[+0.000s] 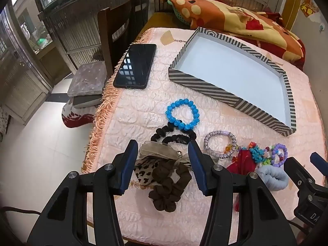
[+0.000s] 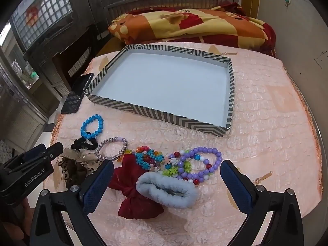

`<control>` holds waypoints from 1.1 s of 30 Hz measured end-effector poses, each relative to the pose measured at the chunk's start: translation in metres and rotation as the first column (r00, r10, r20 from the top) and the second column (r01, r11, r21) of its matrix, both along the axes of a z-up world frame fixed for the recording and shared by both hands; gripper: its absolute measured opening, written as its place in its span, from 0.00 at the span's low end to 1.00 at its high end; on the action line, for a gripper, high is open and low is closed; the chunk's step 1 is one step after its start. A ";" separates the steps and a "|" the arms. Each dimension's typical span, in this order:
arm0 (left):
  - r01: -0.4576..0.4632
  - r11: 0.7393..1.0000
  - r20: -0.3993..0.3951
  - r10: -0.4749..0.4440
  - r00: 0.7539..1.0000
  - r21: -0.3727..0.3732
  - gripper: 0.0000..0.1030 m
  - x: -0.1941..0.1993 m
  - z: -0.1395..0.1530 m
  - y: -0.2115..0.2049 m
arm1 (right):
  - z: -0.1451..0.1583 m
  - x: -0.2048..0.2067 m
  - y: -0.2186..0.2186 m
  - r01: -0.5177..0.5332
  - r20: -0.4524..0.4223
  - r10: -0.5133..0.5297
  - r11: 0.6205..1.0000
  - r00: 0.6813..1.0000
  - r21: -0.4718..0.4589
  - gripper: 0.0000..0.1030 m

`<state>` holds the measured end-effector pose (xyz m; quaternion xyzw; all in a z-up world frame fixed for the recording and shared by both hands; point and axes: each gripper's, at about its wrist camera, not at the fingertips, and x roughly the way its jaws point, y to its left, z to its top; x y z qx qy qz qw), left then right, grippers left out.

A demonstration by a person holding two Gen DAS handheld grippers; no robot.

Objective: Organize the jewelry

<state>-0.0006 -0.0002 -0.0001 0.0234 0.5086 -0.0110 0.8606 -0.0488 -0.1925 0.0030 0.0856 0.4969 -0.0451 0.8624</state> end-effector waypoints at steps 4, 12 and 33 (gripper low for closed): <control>-0.005 1.000 -0.012 0.005 1.000 -0.009 0.49 0.000 0.000 0.002 | 0.001 -0.002 0.006 -0.003 0.000 0.003 1.000 1.000 -0.005 1.00; -0.007 1.000 -0.005 0.007 1.000 -0.013 0.49 0.001 -0.002 0.004 | 0.003 0.004 0.004 -0.011 0.001 0.011 1.000 1.000 -0.006 1.00; -0.024 0.998 -0.002 0.024 1.000 -0.051 0.49 0.003 -0.005 0.008 | 0.002 0.010 0.011 -0.036 -0.026 0.035 0.999 0.999 -0.029 1.00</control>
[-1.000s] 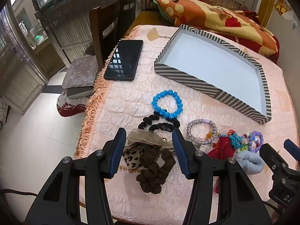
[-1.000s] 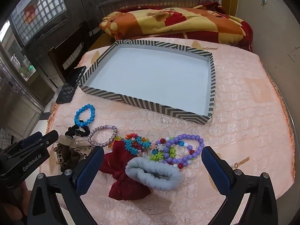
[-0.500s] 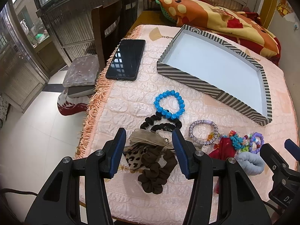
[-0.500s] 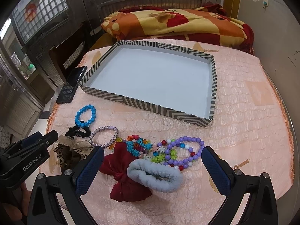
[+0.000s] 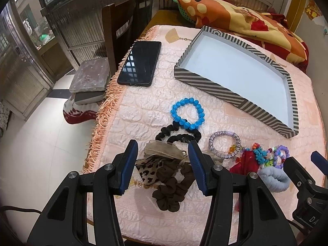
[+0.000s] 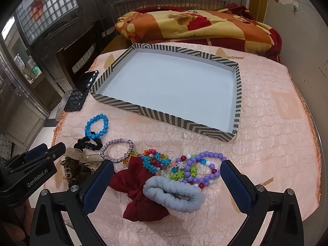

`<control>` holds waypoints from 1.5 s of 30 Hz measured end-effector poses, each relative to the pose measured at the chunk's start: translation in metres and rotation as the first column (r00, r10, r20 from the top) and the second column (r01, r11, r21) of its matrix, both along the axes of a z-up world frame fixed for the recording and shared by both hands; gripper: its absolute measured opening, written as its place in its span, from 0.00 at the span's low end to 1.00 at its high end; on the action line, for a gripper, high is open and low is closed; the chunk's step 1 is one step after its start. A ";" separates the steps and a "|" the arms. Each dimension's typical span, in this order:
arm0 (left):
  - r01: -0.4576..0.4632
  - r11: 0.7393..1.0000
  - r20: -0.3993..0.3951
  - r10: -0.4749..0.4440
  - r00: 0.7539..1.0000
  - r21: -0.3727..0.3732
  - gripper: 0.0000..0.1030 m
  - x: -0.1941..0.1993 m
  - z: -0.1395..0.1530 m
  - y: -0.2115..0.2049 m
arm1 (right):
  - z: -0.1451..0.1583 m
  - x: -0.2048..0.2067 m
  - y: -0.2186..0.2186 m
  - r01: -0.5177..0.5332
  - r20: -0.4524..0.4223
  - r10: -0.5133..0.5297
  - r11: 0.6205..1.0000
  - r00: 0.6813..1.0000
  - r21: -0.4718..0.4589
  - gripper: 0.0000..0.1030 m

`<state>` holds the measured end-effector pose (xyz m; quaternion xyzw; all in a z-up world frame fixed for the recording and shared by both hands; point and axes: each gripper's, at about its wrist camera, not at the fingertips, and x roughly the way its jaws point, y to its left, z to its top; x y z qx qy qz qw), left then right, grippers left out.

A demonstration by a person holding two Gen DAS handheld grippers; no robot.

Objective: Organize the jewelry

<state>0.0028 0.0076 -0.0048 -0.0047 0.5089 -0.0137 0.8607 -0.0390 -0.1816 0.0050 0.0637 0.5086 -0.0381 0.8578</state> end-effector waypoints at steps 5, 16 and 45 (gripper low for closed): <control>0.004 1.000 0.010 -0.004 1.000 -0.023 0.49 0.001 0.002 0.000 | 0.001 0.002 -0.001 0.003 -0.018 -0.003 1.000 1.000 -0.016 1.00; 0.008 1.000 0.000 -0.008 1.000 -0.021 0.49 0.003 0.005 -0.002 | 0.003 0.005 0.001 0.001 -0.004 -0.001 1.000 1.000 0.000 1.00; -0.007 1.000 0.007 0.007 1.000 -0.001 0.49 0.002 0.005 0.001 | 0.004 0.005 0.001 -0.027 -0.030 0.030 0.994 0.999 0.102 1.00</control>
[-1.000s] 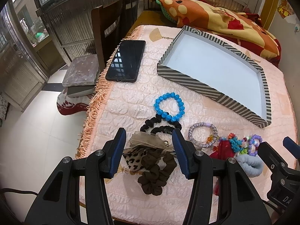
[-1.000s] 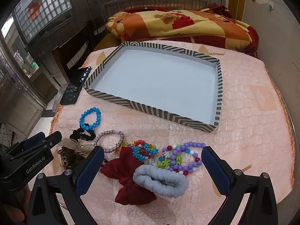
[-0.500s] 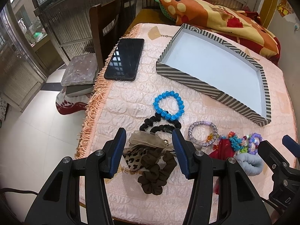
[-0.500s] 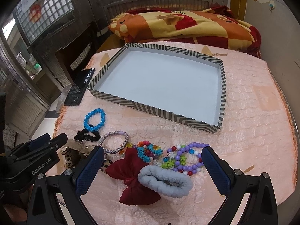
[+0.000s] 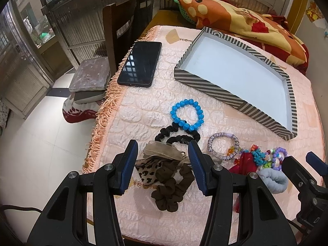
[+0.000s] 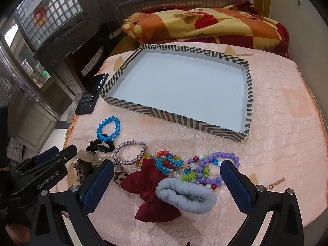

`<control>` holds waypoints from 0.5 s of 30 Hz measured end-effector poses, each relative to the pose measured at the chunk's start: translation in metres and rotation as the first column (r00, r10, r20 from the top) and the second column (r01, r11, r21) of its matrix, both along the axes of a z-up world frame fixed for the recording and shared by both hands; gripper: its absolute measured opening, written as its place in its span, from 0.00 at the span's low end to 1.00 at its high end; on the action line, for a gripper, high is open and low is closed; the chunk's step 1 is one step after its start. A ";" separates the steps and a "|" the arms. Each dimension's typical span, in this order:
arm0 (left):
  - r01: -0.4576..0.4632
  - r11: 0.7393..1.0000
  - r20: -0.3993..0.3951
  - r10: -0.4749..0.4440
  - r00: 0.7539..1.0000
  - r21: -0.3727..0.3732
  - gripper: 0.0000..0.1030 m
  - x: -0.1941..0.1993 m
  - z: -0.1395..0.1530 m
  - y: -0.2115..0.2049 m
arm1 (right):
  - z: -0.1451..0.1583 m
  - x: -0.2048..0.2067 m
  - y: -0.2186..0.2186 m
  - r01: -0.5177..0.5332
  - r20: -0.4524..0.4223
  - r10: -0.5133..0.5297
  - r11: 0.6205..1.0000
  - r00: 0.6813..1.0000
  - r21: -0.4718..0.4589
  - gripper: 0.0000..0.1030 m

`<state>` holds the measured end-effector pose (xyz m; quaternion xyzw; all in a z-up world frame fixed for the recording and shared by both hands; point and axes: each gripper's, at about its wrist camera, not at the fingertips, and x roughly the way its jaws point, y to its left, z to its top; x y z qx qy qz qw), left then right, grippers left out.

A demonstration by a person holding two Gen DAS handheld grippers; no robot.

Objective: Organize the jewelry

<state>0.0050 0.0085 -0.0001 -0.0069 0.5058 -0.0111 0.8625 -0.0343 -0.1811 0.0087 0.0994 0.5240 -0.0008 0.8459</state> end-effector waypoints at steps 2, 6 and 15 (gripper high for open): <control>-0.001 1.000 0.002 0.001 1.000 0.001 0.49 -0.001 0.000 0.000 | 0.000 0.000 -0.001 -0.002 -0.003 0.002 1.000 1.000 -0.005 1.00; -0.001 1.000 -0.005 0.001 1.000 0.003 0.49 0.000 0.000 -0.001 | -0.001 0.000 -0.001 -0.011 -0.004 0.011 1.000 1.000 -0.013 1.00; -0.004 1.000 -0.023 0.004 1.000 0.008 0.49 0.001 -0.002 -0.002 | -0.002 0.003 0.004 -0.040 0.009 0.040 0.998 0.999 -0.038 1.00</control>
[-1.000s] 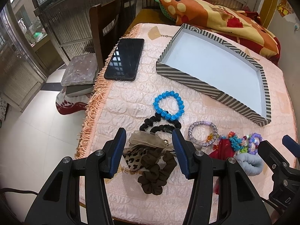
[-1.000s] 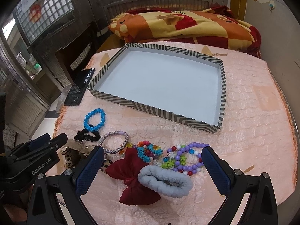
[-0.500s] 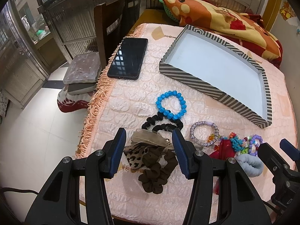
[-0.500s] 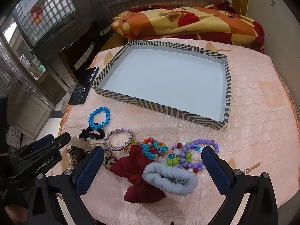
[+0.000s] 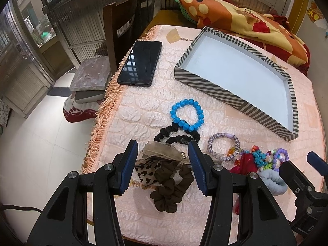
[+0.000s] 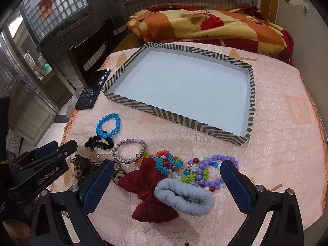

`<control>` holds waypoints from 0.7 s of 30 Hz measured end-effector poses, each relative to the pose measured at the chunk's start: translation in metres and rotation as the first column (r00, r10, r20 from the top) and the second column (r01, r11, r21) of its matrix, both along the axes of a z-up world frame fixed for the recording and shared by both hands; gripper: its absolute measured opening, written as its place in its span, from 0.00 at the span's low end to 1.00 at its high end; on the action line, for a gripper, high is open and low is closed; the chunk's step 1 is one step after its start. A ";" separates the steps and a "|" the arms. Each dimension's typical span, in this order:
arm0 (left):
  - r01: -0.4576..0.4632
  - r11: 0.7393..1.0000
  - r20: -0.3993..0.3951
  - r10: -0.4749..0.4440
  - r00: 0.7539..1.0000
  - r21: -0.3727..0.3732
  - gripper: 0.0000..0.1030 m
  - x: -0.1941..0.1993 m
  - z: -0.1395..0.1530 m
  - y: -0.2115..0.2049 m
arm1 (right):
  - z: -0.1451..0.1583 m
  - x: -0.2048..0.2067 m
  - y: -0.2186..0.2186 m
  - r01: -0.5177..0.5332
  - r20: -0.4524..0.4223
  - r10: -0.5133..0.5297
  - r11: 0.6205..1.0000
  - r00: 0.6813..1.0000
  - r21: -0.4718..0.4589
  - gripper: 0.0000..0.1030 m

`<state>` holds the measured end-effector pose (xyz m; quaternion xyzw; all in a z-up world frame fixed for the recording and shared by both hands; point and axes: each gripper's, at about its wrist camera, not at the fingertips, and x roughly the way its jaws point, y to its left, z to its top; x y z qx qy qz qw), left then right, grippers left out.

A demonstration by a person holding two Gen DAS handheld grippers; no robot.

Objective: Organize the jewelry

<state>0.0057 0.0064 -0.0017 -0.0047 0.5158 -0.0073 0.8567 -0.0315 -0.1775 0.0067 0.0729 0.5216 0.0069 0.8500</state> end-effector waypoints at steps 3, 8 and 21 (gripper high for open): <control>-0.002 1.000 -0.003 0.002 1.000 0.001 0.49 0.001 -0.001 0.001 | 0.000 0.001 0.001 -0.005 -0.003 0.005 1.000 1.000 -0.002 1.00; -0.007 1.000 -0.009 0.007 1.000 0.001 0.49 0.004 -0.003 0.002 | -0.001 0.002 0.003 -0.012 0.009 0.012 1.000 1.000 -0.004 1.00; -0.022 0.999 -0.056 0.020 0.998 -0.024 0.49 0.017 -0.006 0.017 | -0.005 0.006 0.002 -0.020 0.016 0.020 1.000 1.000 0.012 1.00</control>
